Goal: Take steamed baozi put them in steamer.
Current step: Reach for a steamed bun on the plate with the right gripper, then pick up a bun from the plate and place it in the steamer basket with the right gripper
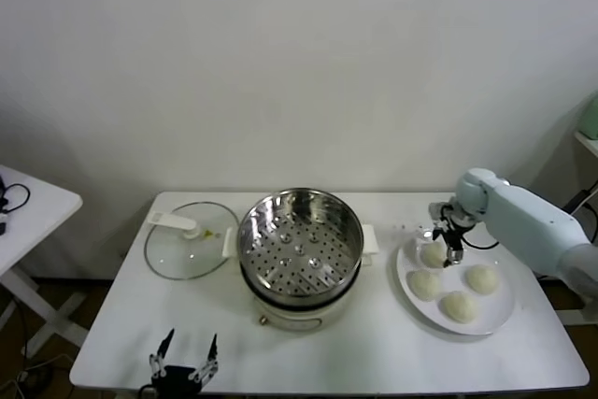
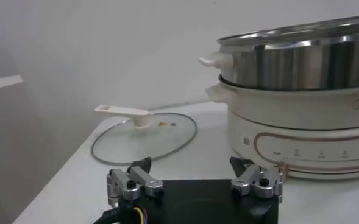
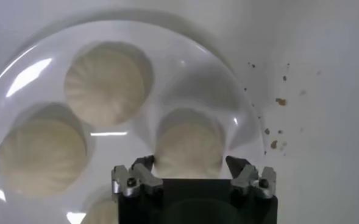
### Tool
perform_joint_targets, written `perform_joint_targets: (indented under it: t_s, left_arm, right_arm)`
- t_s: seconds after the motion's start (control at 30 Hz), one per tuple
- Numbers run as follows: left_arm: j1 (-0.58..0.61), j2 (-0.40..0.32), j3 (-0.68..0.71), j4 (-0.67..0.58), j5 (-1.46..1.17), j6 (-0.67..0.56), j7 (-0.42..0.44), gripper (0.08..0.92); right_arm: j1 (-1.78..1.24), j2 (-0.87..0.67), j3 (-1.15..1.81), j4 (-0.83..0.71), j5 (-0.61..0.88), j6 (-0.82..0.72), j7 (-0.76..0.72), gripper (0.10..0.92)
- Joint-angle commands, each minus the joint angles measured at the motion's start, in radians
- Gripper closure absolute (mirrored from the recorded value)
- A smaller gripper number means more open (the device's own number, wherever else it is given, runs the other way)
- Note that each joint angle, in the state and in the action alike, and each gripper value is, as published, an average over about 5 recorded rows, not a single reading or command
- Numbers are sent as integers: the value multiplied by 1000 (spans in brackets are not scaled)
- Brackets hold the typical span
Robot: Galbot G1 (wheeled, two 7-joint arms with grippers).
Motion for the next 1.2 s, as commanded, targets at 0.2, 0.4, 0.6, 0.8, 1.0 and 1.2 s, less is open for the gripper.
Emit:
perform_joint_targets:
  t_s: [0.2, 0.4, 0.6, 0.8, 1.0, 1.2]
  left_arm:
    - [-1, 0, -1, 2, 2, -2, -3, 177]
    - [3, 0, -3, 0, 7, -7, -4, 177]
    - [10, -2, -4, -11, 11, -9, -5, 177]
    - [17, -1, -4, -18, 18, -11, -6, 177]
    - [22, -1, 2, -18, 25, -16, -9, 177]
    - [20, -1, 3, -12, 30, -20, -12, 177]
  right_arm:
    - [30, -25, -2, 61, 23, 23, 1, 377]
    - [257, -99, -198, 232, 179, 56, -6, 380]
    - [500, -93, -365, 321, 307, 120, -23, 381]
    - [664, -22, -438, 373, 440, 195, -42, 381]
    - [749, 69, -465, 477, 419, 314, -18, 381]
    - [768, 220, -489, 533, 305, 453, 49, 381]
